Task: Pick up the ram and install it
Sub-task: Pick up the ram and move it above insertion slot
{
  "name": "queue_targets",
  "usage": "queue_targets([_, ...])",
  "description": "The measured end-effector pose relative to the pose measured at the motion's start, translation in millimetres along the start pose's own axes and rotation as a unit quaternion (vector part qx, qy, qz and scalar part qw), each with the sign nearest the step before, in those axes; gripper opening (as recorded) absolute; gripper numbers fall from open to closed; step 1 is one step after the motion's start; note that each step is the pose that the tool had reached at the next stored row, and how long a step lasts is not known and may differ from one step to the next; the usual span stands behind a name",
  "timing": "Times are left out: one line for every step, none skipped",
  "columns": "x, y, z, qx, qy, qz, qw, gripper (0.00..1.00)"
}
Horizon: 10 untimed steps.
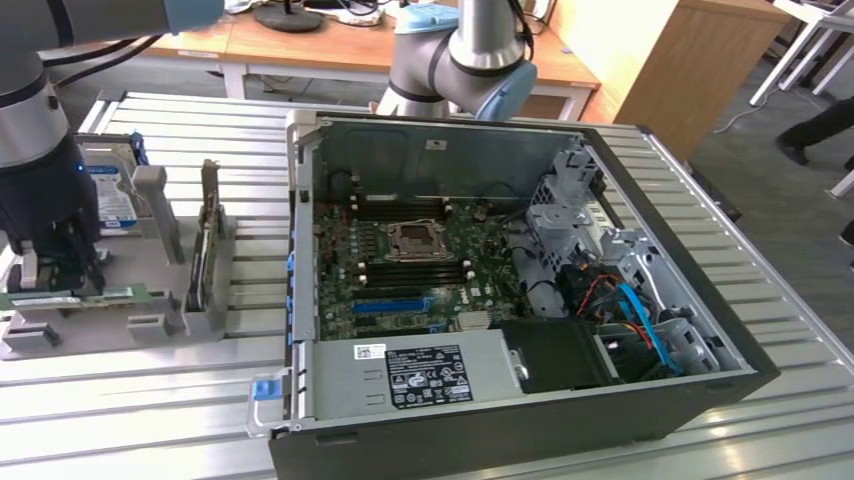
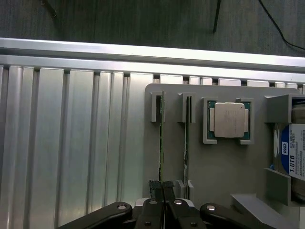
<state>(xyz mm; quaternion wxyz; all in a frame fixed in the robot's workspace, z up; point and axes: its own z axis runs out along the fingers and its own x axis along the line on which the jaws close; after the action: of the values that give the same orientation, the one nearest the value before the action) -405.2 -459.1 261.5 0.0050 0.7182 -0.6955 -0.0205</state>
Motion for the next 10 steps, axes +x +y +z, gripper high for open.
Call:
queue_targets([0.0, 0.0, -1.8, 0.0, 0.0, 0.0, 1.0, 0.12])
queue_targets([-0.1, 0.0, -3.4, 0.0, 0.0, 0.0, 1.0, 0.12])
queue_targets([-0.1, 0.0, -5.1, 0.0, 0.0, 0.0, 1.0, 0.12])
queue_targets([-0.1, 0.0, -7.0, 0.0, 0.0, 0.0, 1.0, 0.12])
queue_targets([-0.2, 0.0, -8.9, 0.0, 0.0, 0.0, 1.0, 0.12])
queue_targets([-0.2, 0.0, -11.0, 0.0, 0.0, 0.0, 1.0, 0.12])
queue_targets([-0.3, 0.0, -13.4, 0.0, 0.0, 0.0, 1.0, 0.12])
queue_targets([-0.3, 0.0, -15.5, 0.0, 0.0, 0.0, 1.0, 0.12])
queue_targets([-0.4, 0.0, -17.5, 0.0, 0.0, 0.0, 1.0, 0.12])
queue_targets([-0.4, 0.0, -19.6, 0.0, 0.0, 0.0, 1.0, 0.12])
